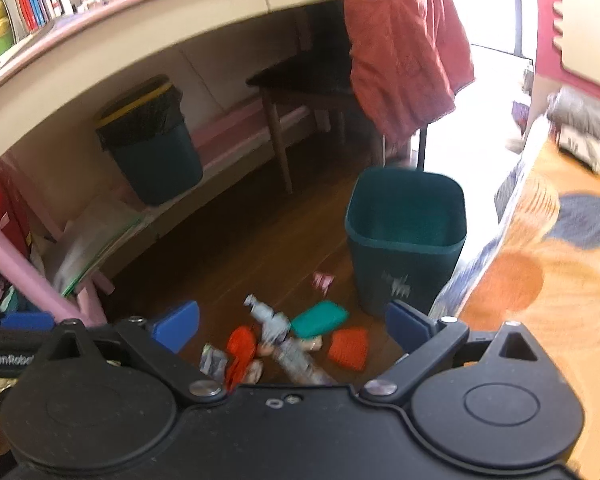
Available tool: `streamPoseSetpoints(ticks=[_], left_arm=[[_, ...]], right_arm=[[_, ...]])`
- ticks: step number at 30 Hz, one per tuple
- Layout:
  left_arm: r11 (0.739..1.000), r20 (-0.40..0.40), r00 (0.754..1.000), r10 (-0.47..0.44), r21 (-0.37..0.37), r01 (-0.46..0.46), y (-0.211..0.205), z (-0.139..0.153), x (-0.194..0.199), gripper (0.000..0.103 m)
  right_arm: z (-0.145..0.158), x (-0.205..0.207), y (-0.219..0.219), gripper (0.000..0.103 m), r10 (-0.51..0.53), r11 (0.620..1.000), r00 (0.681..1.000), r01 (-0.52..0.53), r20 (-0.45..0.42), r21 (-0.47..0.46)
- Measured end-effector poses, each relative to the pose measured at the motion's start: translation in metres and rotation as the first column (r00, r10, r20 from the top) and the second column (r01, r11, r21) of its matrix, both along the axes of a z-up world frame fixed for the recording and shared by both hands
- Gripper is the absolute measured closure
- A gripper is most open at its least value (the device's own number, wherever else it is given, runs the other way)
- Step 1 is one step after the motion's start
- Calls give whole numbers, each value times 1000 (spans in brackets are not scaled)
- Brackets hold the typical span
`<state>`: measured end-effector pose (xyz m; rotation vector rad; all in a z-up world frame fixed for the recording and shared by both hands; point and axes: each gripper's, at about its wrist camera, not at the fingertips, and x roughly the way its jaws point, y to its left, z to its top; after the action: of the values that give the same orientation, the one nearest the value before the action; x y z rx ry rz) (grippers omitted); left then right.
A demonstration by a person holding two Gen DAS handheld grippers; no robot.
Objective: Collect trash
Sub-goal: 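Grasp the teal bin rim with the right tool while the left tool approaches the trash pile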
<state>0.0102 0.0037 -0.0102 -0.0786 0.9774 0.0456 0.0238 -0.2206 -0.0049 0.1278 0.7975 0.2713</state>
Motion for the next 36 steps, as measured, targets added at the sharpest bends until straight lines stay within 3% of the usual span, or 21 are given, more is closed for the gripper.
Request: streamPoseSetpoints(ticks=[8,14,19,23,27,32,36], left_arm=[[1000,-16,1000,1,9,-1,8,-20,26,5],[1000,-21,1000,14,-26,-14,18,-36,57,5],[999,-19,999,29,-21,-30,23,-51,88,5],[999,-33,999,34,21,-33,23,-69,114,5],[997,-64,997,32,65,-28,20,-93,136,5],[994,-115,992,42,106,-30,18,-124,156,5],[993,-162,986,49,116,-30,20,-149,165,5]], right_arm=[[13,51,-50,2,-65,993,988,79,143,-91],[-7,115,-83,2,-125,988,992,126,16,-90],[-23,173,-89,4,-164,978,986,160,-21,-133],[-46,214,-69,8,-105,971,994,94,-36,-219],[-81,245,-37,11,25,960,993,-56,-113,-274],[-129,279,-27,16,12,914,986,-78,-166,-398],[-159,308,-51,16,-65,885,976,-40,-209,-464]])
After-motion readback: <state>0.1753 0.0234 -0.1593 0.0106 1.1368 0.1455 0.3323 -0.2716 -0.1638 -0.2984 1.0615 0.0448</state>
